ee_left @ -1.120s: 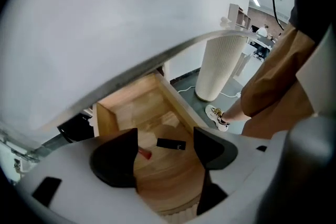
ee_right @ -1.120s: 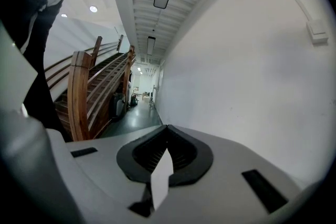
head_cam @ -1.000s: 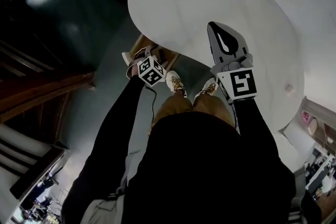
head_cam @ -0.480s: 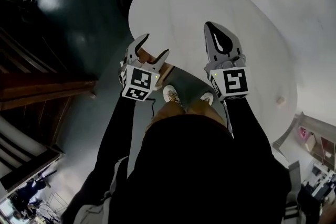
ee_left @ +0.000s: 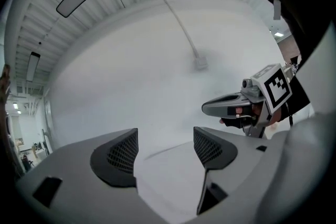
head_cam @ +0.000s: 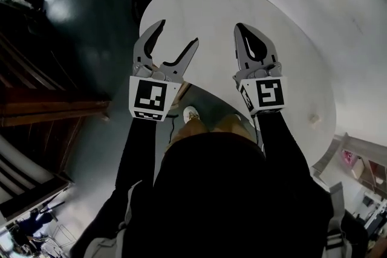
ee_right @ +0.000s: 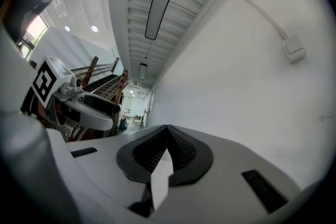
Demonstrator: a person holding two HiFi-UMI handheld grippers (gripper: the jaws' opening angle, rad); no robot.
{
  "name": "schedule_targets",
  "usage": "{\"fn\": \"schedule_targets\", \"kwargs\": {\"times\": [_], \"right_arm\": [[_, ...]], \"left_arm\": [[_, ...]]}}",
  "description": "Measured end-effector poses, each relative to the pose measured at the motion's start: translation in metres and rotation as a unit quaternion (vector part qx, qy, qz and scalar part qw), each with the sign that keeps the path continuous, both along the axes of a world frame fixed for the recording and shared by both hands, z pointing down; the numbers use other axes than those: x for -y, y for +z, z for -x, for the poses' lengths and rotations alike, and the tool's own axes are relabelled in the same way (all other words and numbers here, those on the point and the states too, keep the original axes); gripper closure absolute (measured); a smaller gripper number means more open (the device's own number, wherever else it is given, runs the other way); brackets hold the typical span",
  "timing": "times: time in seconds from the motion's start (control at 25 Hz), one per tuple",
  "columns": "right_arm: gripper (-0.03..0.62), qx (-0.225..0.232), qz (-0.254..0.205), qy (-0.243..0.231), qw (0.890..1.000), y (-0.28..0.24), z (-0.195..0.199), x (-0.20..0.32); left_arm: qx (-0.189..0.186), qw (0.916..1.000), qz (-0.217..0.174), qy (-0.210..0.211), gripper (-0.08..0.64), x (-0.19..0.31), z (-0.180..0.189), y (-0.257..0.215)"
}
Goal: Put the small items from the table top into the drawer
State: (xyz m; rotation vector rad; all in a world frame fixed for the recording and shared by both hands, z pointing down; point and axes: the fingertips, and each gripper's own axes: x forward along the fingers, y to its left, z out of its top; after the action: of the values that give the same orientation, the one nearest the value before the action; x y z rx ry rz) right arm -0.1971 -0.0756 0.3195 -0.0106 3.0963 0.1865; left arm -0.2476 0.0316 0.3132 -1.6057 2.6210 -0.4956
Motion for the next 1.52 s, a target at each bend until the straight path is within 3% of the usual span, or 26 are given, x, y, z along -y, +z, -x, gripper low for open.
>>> {"fn": "schedule_targets", "kwargs": {"times": [0.44, 0.8, 0.96, 1.12, 1.28, 1.36, 1.52], "right_arm": [[0.566, 0.001, 0.013, 0.093, 0.996, -0.007, -0.071, 0.083], [0.566, -0.006, 0.007, 0.215, 0.977, 0.001, -0.186, 0.174], [0.566, -0.012, 0.004, 0.277, 0.961, 0.003, -0.251, 0.212], [0.566, -0.019, 0.01, 0.355, 0.934, 0.008, -0.319, 0.239], [0.566, -0.027, 0.006, 0.407, 0.913, 0.015, -0.369, 0.256], [0.566, -0.027, 0.01, 0.439, 0.898, 0.016, -0.397, 0.261], [0.566, -0.032, 0.016, 0.487, 0.873, 0.019, -0.439, 0.263]], "left_arm": [[-0.009, 0.9952, -0.022, 0.094, 0.212, 0.097, -0.058, -0.015], [-0.033, 0.9742, -0.035, 0.22, 0.212, 0.206, -0.153, -0.009], [-0.046, 0.9562, -0.034, 0.287, 0.212, 0.259, -0.211, -0.003], [-0.06, 0.9298, -0.029, 0.362, 0.212, 0.3, -0.269, 0.003], [-0.076, 0.9109, -0.03, 0.404, 0.212, 0.326, -0.309, 0.01], [-0.096, 0.8983, -0.028, 0.428, 0.212, 0.338, -0.331, 0.013], [-0.101, 0.8728, -0.002, 0.478, 0.212, 0.351, -0.373, 0.026]]}}
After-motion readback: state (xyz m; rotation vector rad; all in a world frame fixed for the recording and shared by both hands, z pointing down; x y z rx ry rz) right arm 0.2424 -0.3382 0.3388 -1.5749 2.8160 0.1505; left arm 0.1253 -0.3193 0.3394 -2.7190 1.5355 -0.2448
